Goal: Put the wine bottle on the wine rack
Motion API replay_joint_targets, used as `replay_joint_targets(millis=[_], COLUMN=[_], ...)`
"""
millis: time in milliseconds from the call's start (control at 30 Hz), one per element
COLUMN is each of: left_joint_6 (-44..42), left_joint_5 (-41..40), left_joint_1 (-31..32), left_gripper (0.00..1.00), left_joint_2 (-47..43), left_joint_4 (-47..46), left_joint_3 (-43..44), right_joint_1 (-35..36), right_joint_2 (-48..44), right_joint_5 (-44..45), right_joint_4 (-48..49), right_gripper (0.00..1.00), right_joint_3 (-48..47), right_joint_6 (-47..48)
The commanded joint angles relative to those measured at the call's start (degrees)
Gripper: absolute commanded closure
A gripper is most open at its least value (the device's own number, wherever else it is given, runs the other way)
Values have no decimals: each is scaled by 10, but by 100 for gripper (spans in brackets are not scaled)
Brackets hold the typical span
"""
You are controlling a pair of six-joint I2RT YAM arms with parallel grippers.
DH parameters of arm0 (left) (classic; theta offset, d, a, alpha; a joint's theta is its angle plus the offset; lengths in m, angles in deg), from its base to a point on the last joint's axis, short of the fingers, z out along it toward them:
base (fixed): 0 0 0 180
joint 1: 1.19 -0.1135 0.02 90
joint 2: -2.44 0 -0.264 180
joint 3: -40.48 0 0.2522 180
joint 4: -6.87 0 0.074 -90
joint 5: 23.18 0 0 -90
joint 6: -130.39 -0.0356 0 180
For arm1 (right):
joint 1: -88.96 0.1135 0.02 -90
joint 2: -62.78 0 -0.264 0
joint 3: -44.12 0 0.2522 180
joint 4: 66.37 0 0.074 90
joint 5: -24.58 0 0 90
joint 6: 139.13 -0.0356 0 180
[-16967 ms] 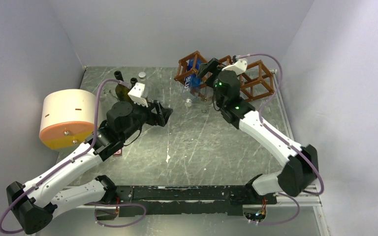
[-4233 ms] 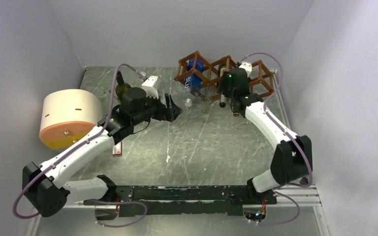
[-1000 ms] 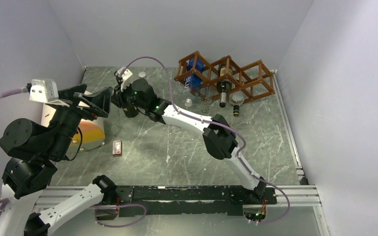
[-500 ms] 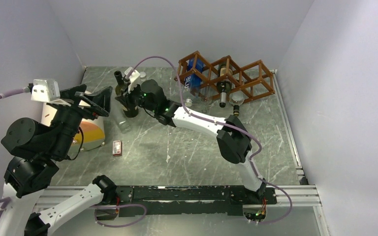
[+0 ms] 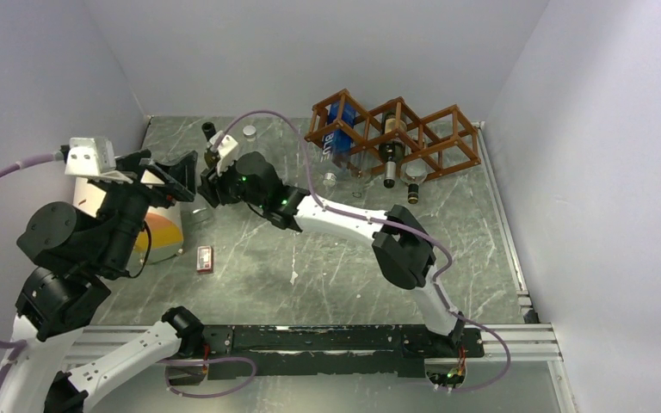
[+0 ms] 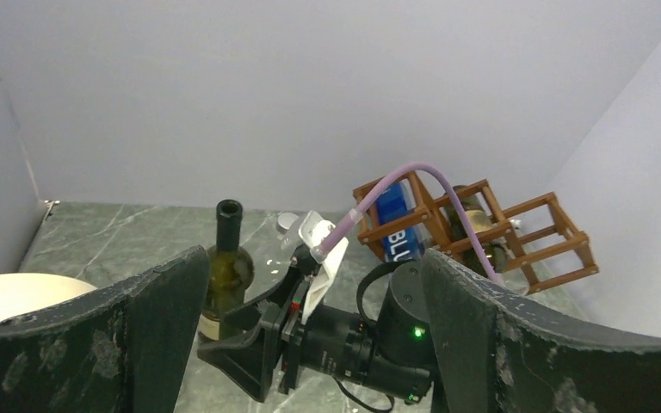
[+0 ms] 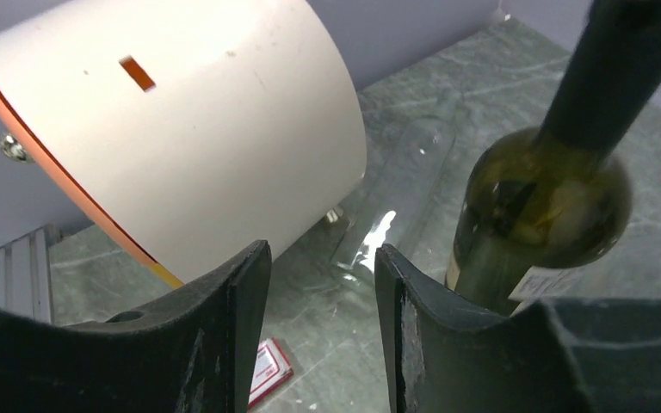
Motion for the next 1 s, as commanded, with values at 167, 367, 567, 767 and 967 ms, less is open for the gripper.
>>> replay_joint_targets(millis=[167, 367, 567, 767, 967], left_joint_6=[-15, 70, 250, 383, 412], left_joint_5=[-88, -147, -131, -90, -25], left_joint_1=[0, 0, -37, -74, -151], left_gripper=[4, 4, 21, 30, 22], left_joint_2=[48, 101, 143, 167, 232], left_joint_4=[14, 61, 131, 155, 93], left_joint_3=[-31, -71, -129, -238, -301], right_joint_1=[6, 5, 4, 3, 3], right_joint_2=[-43, -154, -249, -309, -344], right_joint_5=[85, 144, 189, 221, 223], right_joint_4=[21, 81, 104, 91, 75], right_gripper=[47, 49, 52, 56, 58], right_joint_3=[117, 277, 403, 456, 488], right_joint_6=[-68, -111, -157, -166, -175])
